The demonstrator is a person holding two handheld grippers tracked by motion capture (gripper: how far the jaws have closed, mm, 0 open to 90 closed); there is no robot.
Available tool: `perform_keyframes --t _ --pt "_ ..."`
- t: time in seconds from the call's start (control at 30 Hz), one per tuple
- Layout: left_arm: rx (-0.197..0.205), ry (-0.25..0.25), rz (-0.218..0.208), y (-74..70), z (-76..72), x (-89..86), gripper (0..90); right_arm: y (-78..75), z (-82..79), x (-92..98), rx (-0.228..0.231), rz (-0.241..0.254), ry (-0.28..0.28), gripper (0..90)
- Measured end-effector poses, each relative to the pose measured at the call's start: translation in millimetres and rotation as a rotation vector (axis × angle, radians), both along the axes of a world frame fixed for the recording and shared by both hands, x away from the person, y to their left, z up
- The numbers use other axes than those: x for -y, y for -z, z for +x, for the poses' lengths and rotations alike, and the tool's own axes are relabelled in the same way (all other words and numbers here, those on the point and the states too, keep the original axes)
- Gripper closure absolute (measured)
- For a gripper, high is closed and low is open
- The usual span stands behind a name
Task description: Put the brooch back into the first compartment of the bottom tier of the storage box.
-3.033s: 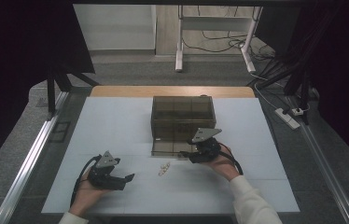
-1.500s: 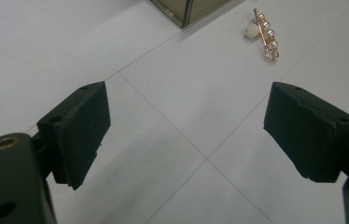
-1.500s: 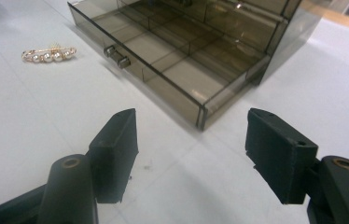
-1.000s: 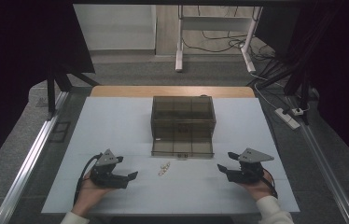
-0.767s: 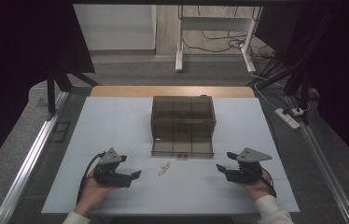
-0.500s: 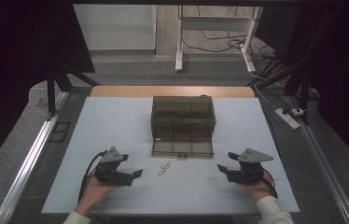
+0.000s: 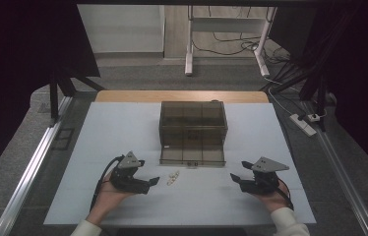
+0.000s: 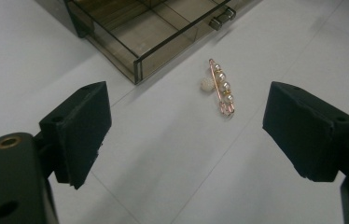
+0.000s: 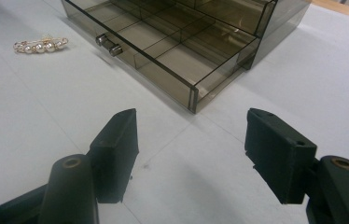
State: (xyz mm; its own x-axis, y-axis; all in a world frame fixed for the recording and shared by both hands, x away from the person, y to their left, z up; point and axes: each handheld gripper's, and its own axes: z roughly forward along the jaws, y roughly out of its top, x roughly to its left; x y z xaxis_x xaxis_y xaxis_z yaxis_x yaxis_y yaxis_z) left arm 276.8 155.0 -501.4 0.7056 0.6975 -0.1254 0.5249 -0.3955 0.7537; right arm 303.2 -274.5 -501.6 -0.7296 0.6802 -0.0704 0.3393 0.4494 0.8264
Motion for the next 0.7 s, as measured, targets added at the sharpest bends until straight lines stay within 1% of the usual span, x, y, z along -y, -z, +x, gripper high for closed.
perform_keyframes --t 0.07,0.13,0.23,0.3,0.4,0.57,0.67,0.7 --pt "0.0 0.01 0.01 -1.1 1.7 2.7 15.5 -0.4 -0.5 0.0 0.003 -0.009 0.004 34.7" --pt "-0.009 0.02 0.009 -1.5 3.6 6.5 15.7 -0.6 -0.9 0.4 0.005 -0.001 0.008 34.8" --pt "-0.016 0.042 0.025 -0.7 5.8 11.4 15.7 -1.1 -1.7 1.4 0.011 0.001 0.012 35.1" --pt "-0.021 0.049 0.027 0.0 7.7 12.0 15.9 -1.5 -2.4 2.2 0.011 -0.004 0.011 35.1" --pt "-0.034 0.04 0.017 1.0 11.8 11.9 16.0 -1.3 -3.4 2.5 0.012 -0.004 0.007 35.1" --pt "-0.035 0.047 0.016 0.2 17.2 14.9 16.1 -0.3 -3.0 1.9 0.011 -0.007 0.006 35.1" --pt "-0.037 0.058 0.017 -0.3 20.0 18.6 16.2 0.2 -2.3 2.3 0.006 -0.015 0.011 35.1" --pt "-0.037 0.064 0.018 -0.1 20.6 20.3 16.2 0.4 -2.1 2.6 0.007 -0.01 0.012 35.1"
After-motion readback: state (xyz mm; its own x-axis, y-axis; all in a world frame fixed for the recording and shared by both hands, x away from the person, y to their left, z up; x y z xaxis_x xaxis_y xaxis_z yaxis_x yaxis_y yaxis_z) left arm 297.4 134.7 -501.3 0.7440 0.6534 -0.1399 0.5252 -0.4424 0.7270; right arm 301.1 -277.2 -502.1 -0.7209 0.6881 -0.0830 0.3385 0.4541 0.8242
